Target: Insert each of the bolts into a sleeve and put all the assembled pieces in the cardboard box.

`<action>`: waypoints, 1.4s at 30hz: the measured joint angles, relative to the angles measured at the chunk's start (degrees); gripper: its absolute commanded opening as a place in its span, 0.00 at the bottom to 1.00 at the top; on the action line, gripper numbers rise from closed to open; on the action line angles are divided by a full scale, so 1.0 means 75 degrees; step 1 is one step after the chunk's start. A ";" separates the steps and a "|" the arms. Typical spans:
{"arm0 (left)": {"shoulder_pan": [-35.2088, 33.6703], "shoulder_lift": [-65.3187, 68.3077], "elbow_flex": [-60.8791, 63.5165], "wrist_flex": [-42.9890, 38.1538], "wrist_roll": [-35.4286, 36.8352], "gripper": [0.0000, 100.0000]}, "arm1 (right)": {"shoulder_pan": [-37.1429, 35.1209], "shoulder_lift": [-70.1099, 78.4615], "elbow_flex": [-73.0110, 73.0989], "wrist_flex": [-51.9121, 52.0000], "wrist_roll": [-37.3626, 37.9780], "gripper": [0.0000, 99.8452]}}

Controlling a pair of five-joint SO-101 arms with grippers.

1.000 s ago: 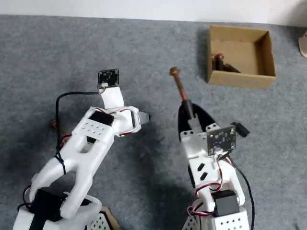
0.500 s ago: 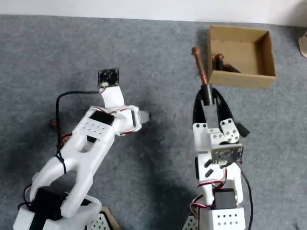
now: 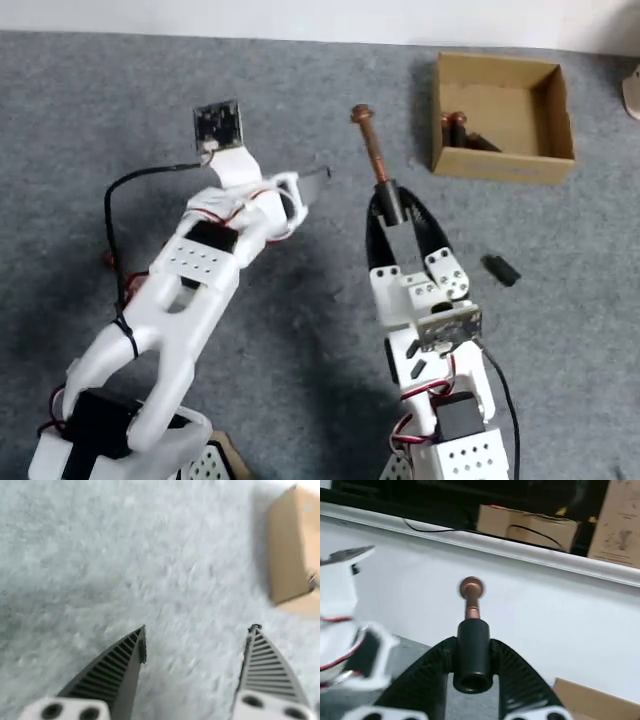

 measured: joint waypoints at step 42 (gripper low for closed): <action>0.1735 -0.1899 -0.1008 0.1770 0.1594 0.16 | -0.0481 0.0000 0.0000 0.0949 -0.0012 0.01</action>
